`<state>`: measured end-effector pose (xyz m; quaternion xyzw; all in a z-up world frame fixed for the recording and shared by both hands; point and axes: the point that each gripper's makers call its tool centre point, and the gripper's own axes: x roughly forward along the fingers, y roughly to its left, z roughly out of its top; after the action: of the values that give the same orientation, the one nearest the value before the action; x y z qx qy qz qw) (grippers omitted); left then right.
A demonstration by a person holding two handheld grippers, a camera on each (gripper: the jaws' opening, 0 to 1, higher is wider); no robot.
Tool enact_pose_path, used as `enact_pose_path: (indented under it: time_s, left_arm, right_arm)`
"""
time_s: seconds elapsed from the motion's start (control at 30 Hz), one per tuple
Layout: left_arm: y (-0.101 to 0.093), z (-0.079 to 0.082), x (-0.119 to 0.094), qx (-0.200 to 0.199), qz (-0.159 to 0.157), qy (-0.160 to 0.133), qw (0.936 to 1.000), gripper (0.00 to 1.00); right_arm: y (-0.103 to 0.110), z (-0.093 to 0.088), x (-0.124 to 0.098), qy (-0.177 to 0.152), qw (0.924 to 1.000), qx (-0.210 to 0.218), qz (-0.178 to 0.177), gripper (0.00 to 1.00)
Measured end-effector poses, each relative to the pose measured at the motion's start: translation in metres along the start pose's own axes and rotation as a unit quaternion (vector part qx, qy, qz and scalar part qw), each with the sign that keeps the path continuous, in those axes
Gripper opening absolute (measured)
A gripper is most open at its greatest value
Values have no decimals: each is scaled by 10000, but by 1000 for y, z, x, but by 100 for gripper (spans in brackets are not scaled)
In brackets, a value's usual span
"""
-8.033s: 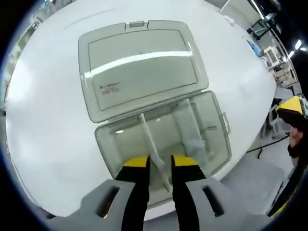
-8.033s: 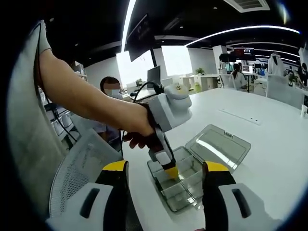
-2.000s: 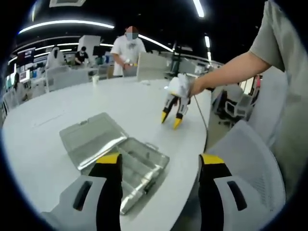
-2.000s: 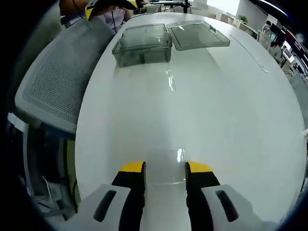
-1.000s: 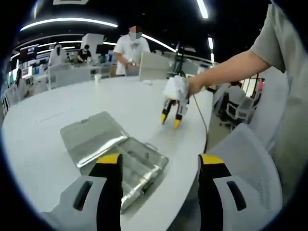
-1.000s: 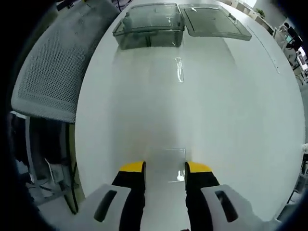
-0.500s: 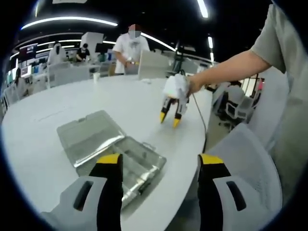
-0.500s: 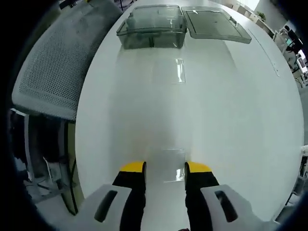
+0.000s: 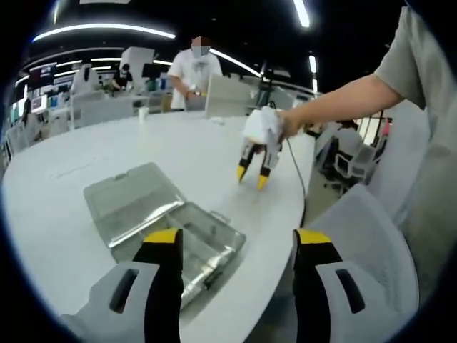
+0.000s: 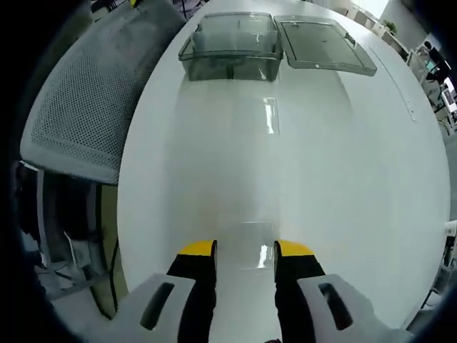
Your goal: Insert the divider into the dual guide fixture by aligning both edges with the guide slots and pushing it downward to the bottom, including one-sided entry, uneven engagement, binding, and posture correction.
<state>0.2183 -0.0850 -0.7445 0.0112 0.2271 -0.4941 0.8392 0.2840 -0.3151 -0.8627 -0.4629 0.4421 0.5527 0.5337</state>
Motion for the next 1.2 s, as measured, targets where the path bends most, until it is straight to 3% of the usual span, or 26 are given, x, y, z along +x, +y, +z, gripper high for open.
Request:
enact_pose_path:
  time_s: [0.3,0.67,0.93,1.2]
  left_arm:
    - [-1,4,8,-88,-49,-26,9999,58]
    - [-10,10,34,-391,-212,48,9990,53]
    - [-12,18,52,-1011,-281,38,9945,47]
    - [-16,26,71,-2050,-345,-35,9781,37]
  right_arm:
    - [2,19,-9,-88,9999,-86,4,27]
    - [10,45,-23,-184,9995,-249,31,27]
    - [20,70,-38,-268,9986,-442,67,27]
    - [25,95,-50,-373,9974,-614,57,27]
